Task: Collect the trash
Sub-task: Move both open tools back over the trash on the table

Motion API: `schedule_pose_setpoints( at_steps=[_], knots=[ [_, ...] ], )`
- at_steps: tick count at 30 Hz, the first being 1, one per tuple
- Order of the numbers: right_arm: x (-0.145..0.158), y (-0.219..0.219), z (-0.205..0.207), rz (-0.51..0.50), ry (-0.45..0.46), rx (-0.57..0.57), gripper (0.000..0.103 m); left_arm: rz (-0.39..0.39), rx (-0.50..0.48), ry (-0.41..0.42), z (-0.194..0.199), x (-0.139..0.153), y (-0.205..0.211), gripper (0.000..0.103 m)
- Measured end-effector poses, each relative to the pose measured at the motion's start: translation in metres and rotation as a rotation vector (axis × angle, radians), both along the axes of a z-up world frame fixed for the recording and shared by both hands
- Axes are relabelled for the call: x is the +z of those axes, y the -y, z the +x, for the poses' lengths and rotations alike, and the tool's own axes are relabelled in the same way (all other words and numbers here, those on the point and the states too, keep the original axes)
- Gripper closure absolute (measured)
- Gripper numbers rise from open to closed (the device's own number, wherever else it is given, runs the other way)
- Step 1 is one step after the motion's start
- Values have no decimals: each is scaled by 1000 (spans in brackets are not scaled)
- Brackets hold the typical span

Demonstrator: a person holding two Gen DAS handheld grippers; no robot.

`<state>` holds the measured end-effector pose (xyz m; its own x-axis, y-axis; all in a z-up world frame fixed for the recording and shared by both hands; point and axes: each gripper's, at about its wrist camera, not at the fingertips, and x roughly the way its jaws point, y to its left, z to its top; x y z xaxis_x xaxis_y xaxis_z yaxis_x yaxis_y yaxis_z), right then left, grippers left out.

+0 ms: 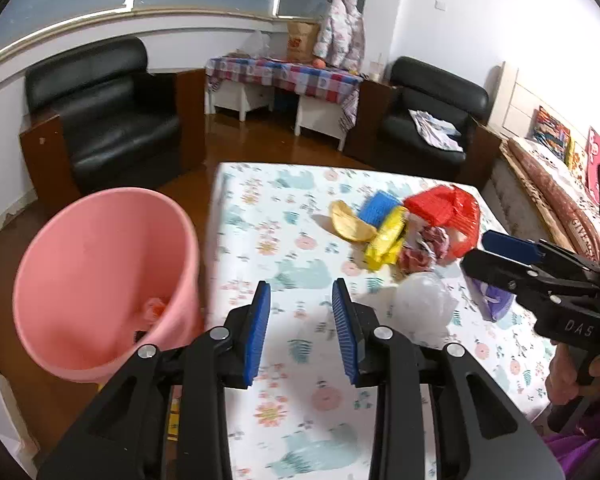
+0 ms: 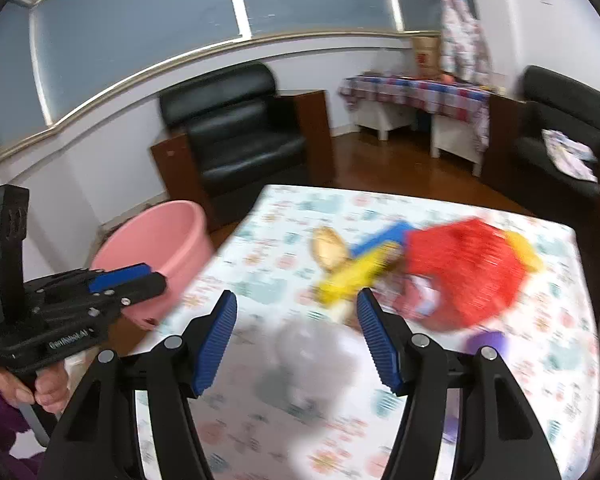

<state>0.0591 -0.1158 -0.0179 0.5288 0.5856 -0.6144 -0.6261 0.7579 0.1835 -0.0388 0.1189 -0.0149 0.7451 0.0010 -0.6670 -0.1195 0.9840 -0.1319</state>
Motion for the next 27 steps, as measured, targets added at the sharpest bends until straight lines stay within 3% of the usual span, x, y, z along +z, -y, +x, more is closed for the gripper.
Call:
schedule_pose_setpoints(
  at_steps=[6, 10, 16, 27],
  knots=[
    [-12, 51, 6, -15, -30, -110, 42, 14, -76, -24, 19, -7, 27, 71],
    [-21, 75, 9, -16, -52, -165, 50, 33, -112, -22, 33, -6, 39, 71],
    [-29, 94, 20, 6, -91, -195, 58, 66, -171, -33, 66, -10, 57, 71],
    [-32, 107, 40, 36, -103, -222, 58, 62, -192, -117, 125, -44, 67, 71]
  ],
)
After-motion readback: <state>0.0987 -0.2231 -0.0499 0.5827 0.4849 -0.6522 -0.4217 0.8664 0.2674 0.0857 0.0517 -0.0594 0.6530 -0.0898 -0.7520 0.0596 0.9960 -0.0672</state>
